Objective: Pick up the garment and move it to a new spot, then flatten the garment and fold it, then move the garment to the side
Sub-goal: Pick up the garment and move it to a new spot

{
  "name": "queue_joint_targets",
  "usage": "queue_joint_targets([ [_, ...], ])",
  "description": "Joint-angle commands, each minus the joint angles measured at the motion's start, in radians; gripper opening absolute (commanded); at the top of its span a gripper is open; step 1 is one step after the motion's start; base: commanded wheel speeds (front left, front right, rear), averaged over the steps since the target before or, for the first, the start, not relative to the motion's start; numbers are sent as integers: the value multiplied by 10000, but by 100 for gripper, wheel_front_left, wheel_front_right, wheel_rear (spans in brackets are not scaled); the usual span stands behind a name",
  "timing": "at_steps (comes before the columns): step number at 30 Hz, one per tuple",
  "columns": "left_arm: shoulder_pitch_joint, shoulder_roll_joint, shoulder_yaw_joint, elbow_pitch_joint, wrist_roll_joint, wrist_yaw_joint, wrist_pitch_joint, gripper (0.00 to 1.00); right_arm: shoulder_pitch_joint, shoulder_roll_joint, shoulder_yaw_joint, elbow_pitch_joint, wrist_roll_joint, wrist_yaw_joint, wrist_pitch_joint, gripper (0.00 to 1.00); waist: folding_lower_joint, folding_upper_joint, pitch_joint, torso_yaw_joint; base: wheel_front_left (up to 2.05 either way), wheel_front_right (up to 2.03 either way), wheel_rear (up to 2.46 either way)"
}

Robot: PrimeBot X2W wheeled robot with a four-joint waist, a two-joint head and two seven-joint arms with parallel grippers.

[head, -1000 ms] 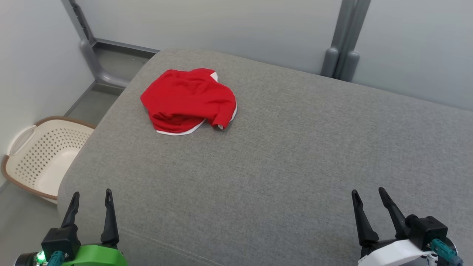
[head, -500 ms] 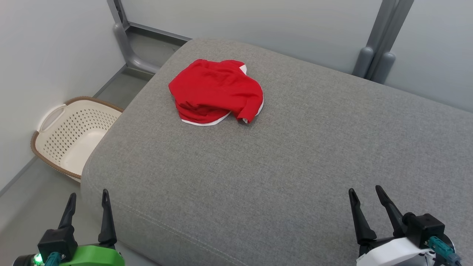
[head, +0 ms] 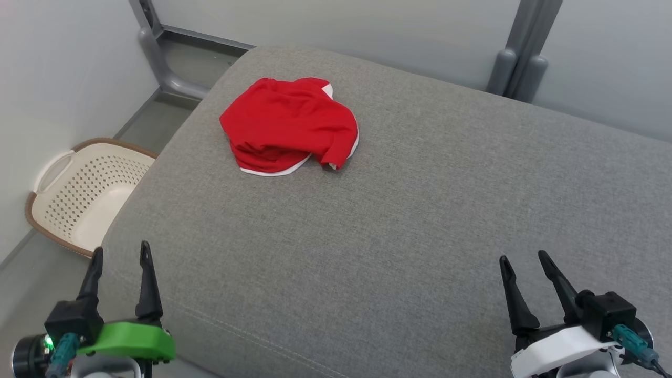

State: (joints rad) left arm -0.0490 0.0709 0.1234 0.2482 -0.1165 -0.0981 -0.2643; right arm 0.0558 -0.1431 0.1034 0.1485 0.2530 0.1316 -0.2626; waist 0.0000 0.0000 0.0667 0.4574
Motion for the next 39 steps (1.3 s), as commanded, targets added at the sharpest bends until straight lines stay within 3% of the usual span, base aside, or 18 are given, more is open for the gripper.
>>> queue_joint_targets([
  [1,-350,54,-3,13,-54,-63,4,100,-139,-93,-55,-30,-61,-20,-30,100,0,0,229,-278,0,0,0],
  [11,-3225,371,27,567,-409,-163,4,100,-731,-463,-502,-377,-333,-20,-8,100,0,0,1527,-1734,0,0,0],
  [24,-7813,1662,205,2676,-722,-220,341,100,-1339,-664,-1433,-1348,-637,-20,7,100,0,0,3825,-3828,0,0,0],
  [31,-8954,2271,303,4612,-1073,-243,1356,100,-1432,-552,-1743,-1804,-718,-20,-8,100,0,0,4313,-4332,0,0,0],
  [39,-9579,2691,161,6597,-1704,-328,2820,100,-1606,-605,-1790,-2021,-782,-20,-16,100,0,0,4535,-4439,0,0,0],
])
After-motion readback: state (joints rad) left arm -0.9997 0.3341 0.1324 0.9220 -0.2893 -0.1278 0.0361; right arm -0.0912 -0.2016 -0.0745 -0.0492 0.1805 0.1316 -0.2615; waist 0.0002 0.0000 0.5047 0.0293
